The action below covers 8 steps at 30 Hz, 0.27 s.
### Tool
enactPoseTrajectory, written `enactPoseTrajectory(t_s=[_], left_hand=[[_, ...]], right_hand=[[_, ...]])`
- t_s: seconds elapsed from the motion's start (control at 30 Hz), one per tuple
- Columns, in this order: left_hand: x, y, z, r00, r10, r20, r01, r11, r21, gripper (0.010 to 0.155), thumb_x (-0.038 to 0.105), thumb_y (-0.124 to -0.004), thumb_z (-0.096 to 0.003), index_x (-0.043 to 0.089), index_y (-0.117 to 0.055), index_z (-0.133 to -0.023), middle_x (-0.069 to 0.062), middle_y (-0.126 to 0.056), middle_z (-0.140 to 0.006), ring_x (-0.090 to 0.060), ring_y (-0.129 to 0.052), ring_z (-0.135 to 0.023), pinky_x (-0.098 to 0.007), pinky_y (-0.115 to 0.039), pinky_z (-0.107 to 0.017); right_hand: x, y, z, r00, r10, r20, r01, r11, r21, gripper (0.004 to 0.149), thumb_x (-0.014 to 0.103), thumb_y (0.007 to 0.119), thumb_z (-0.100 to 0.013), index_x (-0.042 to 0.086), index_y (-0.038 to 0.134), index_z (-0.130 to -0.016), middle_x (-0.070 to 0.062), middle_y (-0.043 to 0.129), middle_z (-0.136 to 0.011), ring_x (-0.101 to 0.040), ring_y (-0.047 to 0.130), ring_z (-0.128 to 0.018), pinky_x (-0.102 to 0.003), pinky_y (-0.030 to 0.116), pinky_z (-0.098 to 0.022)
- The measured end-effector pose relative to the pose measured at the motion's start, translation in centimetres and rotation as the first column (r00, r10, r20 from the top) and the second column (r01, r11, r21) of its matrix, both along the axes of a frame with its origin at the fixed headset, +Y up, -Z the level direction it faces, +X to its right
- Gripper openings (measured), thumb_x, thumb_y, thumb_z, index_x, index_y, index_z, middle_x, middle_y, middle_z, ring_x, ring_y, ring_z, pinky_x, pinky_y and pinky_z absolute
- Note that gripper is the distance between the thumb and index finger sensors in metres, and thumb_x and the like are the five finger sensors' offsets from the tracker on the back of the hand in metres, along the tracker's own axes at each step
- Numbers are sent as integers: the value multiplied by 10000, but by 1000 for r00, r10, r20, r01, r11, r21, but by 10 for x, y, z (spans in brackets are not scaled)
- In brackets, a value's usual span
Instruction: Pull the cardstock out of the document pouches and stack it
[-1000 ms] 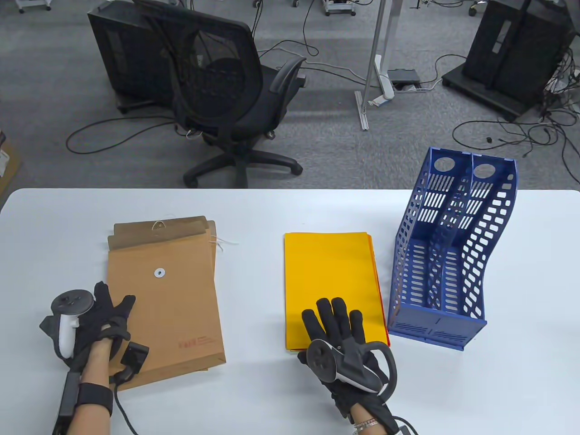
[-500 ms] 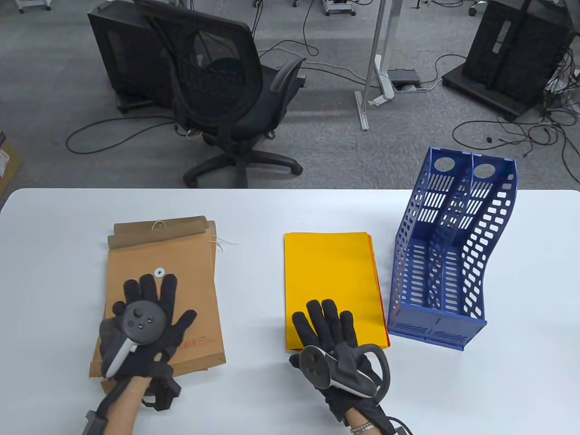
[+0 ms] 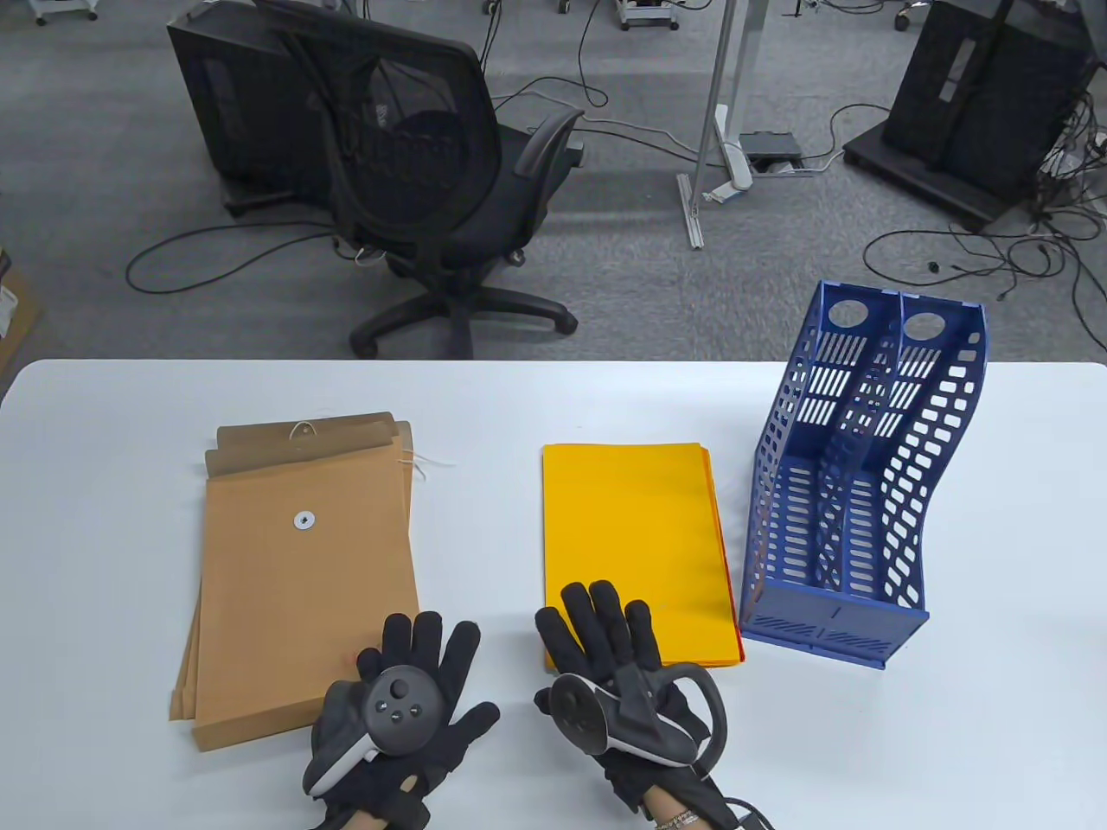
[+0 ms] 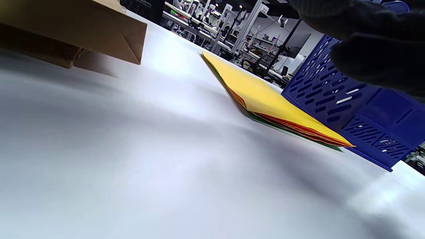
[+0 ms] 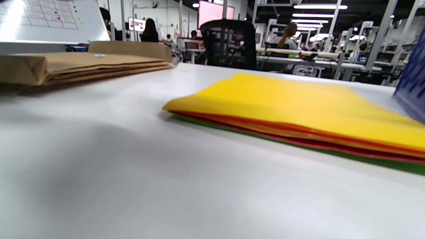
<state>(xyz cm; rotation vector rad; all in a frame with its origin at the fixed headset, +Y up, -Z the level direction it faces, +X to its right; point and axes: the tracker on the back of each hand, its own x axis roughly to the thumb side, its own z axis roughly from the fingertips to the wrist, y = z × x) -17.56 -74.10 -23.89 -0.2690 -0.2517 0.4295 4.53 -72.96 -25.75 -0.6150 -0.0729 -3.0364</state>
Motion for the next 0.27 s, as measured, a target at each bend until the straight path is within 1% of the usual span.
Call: enactPoseTrajectory(t_s=[0.03,0.07,0.27], left_hand=[[0,0,-1,1000,6,8,-6,1000,-5,800,656,-556,-519,424,-24,-1070,-33,40,-1180,-285,153,-1004,-561,-23,-676],[1,0,-1,1000,16,13,-16,1000,-7,799,656,-554,-520,427,-17,-1067,-30,44,-1179,-283,157,-1003,-559,-22,-677],[0,1,1,1000,22,10,-22,1000,3,799,655,-555,-520,426,-20,-1067,-31,41,-1178,-283,154,-1002,-556,-25,-680]], right_hand=[[1,-1,-1,1000,2,3,-2,1000,-4,767,557,506,-543,277,135,-1153,-81,7,-1184,-344,-67,-1017,-566,86,-741],[2,-1,-2,1000,3,5,-3,1000,-10,767,556,506,-544,275,137,-1154,-82,34,-1184,-345,-65,-1017,-566,85,-741],[4,-1,-3,1000,-21,11,21,1000,-19,764,552,508,-544,272,145,-1154,-82,35,-1185,-343,-62,-1018,-562,85,-740]])
